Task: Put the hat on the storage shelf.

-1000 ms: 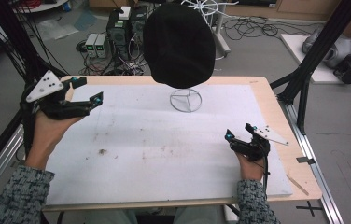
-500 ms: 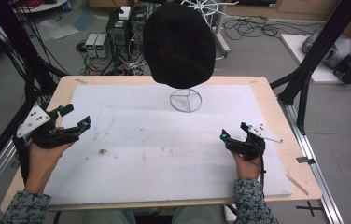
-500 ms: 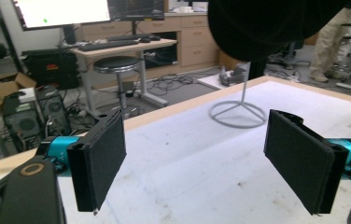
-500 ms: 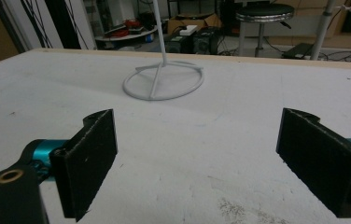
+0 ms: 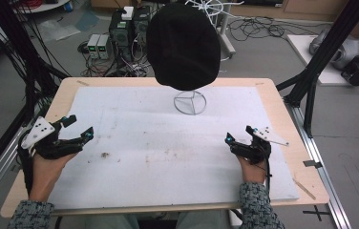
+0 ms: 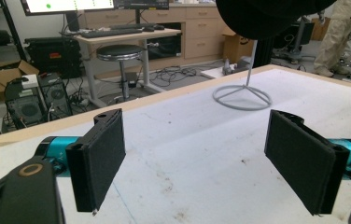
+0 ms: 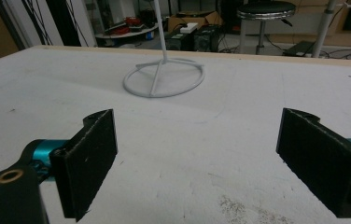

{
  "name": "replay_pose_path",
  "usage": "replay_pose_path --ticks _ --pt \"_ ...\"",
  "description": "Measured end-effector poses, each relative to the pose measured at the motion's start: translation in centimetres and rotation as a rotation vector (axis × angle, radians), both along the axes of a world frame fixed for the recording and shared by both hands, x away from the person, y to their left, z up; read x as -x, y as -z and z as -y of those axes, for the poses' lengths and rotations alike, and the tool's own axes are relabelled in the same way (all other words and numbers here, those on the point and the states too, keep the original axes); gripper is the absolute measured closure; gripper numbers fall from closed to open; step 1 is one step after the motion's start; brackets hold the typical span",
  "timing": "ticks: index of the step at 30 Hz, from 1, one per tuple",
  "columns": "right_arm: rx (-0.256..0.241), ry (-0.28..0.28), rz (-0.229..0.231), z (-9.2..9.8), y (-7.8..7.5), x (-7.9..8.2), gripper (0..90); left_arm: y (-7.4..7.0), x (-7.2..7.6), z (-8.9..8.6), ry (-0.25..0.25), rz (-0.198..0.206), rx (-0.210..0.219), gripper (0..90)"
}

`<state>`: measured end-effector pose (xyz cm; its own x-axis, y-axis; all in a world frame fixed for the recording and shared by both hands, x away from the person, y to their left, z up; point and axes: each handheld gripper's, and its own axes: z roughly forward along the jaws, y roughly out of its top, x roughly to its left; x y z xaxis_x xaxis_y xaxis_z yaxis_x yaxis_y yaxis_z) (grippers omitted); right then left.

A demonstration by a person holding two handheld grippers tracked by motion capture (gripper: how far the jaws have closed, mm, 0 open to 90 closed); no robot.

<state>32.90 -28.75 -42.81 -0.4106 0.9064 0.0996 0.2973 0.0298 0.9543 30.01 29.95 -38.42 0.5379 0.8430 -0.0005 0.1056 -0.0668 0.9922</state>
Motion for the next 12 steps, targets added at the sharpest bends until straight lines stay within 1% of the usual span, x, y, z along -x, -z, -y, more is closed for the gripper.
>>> replay_pose_path --ticks 5,9,12 --pt "0.001 -0.001 -0.001 0.0 0.02 0.01 11.6 0.54 -0.21 -0.08 -0.003 -0.015 0.003 20.0" --pt "0.003 -0.005 0.0 -0.04 0.03 0.01 11.6 0.58 -0.25 -0.09 -0.003 -0.016 0.005 19.6" --pt "0.004 -0.005 -0.004 -0.07 0.05 -0.03 11.6 0.71 -0.34 0.0 0.003 -0.031 0.001 19.6"
